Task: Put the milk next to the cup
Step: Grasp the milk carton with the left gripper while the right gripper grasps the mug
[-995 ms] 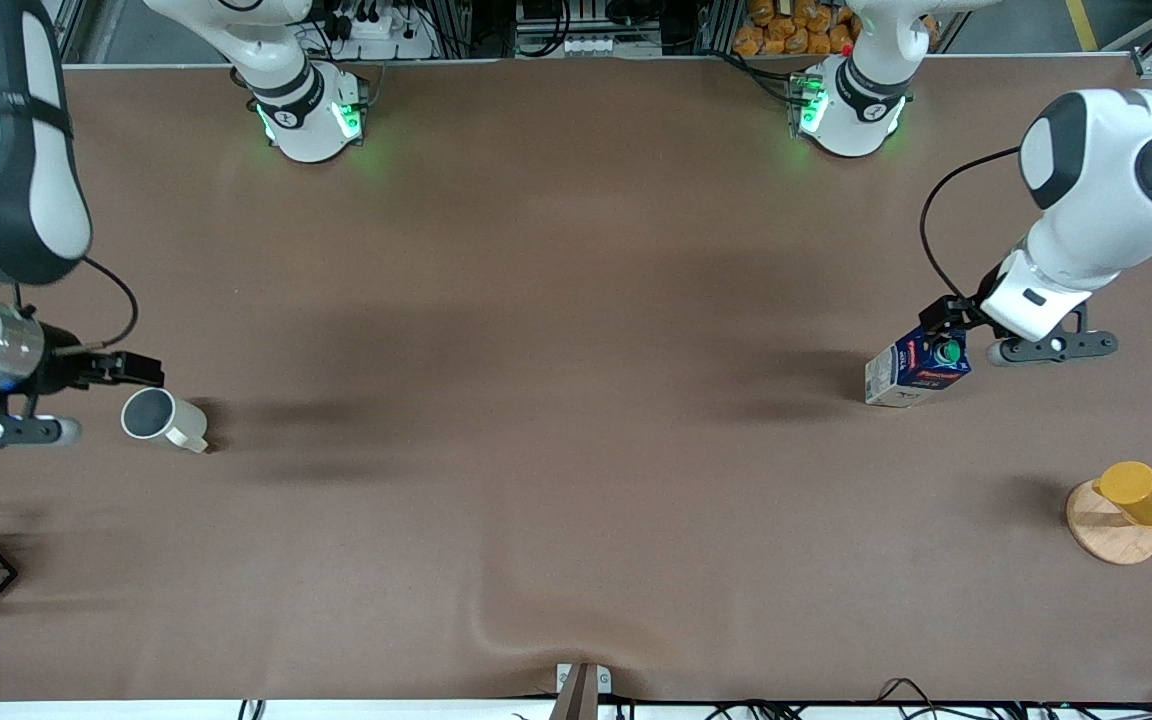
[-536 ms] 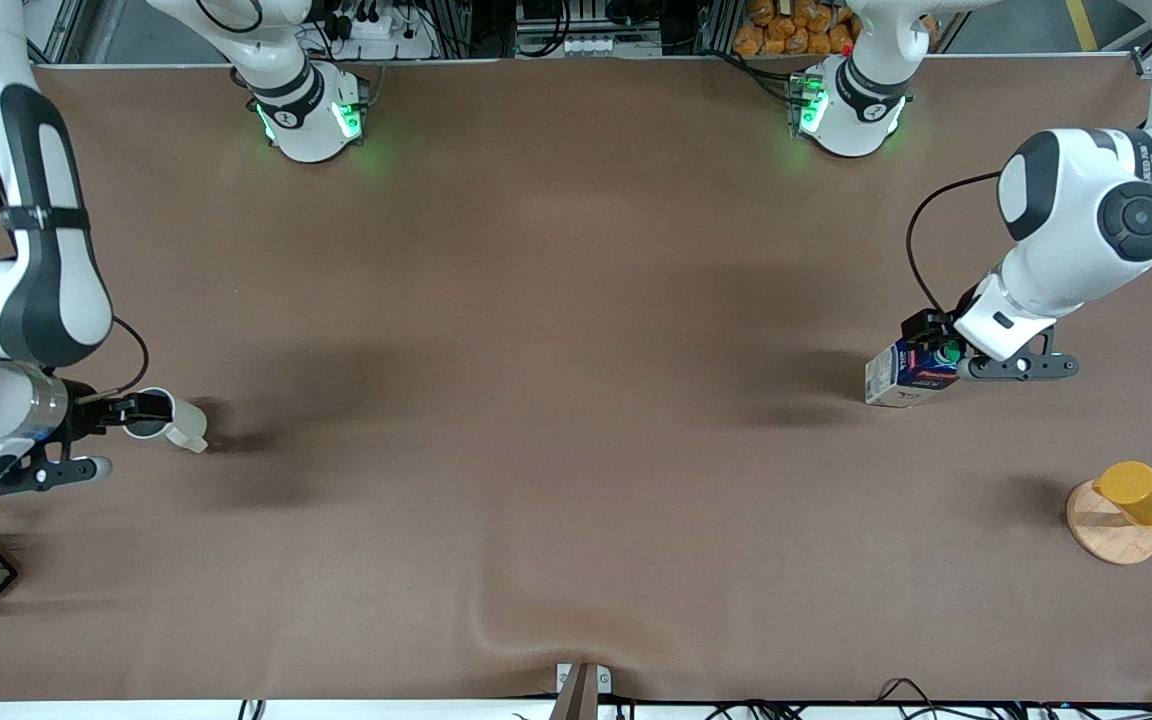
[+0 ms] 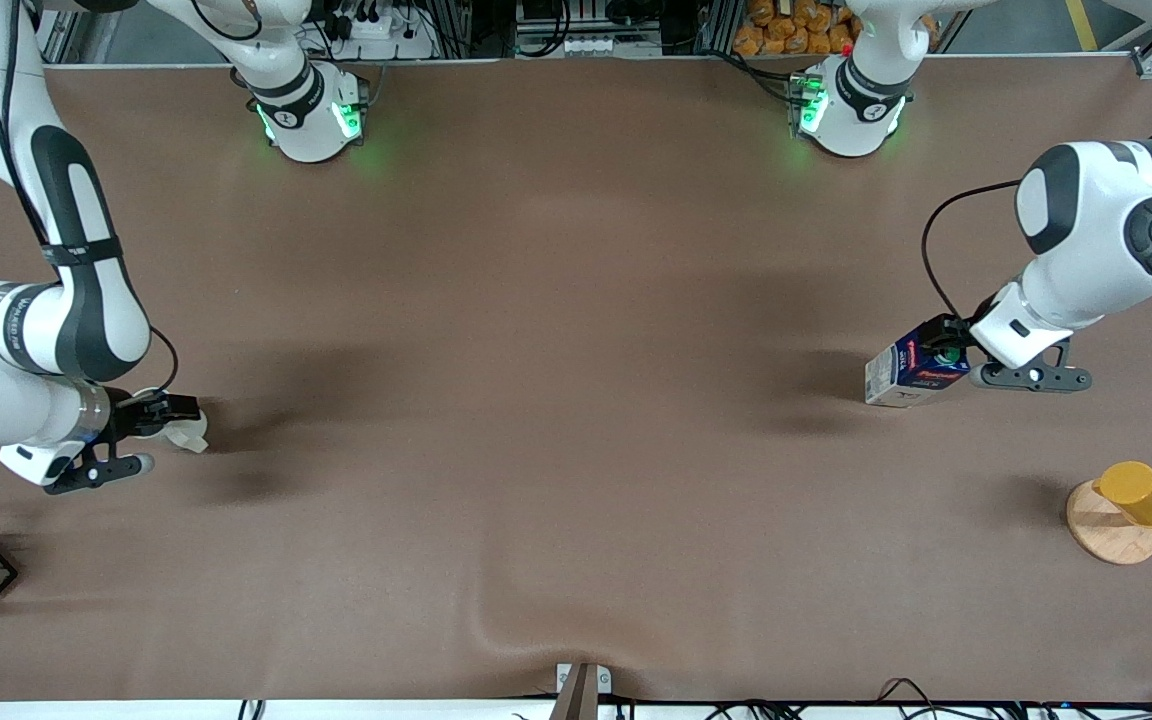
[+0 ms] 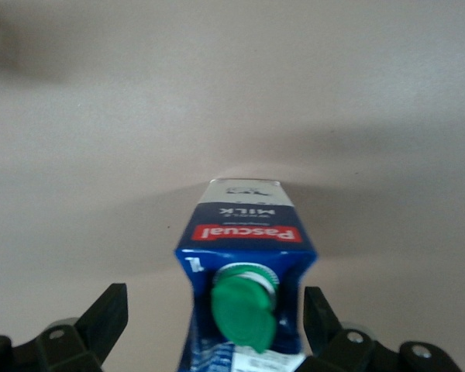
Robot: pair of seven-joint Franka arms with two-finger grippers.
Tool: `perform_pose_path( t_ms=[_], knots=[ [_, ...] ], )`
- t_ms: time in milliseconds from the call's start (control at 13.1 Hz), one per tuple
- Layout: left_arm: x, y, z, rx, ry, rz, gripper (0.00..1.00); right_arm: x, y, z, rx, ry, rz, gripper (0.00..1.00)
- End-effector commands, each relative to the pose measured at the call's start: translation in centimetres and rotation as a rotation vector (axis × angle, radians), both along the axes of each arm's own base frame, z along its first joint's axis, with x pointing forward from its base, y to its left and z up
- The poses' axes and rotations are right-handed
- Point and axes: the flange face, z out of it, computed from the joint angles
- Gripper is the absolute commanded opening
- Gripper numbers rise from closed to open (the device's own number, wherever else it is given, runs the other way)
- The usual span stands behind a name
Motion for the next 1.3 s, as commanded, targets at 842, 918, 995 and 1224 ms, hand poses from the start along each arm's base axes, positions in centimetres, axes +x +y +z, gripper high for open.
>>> perform_pose_path(
  t_ms=[842,918,995,1224],
  knots=[
    [-0.1,-2.3,-1.1,-0.005,0.058,-0.036,0.57,-1.1,-2.3,-4.9,0.0,0.005,-0.03,0.0],
    [-0.1,-2.7,-1.0,-0.004,0.063,-0.03,0.53,-1.0,-2.2,-4.6,0.001,0.0,-0.03,0.0],
    [-0.1,-3.1,-0.8,-0.002,0.062,-0.01,0.49,-0.9,-2.2,-4.4,0.0,-0.006,-0.03,0.0],
    [0.5,-6.9,1.3,0.001,0.066,0.019,0.39,-0.3,-1.6,-3.0,-0.003,-0.024,-0.02,0.0]
  ],
)
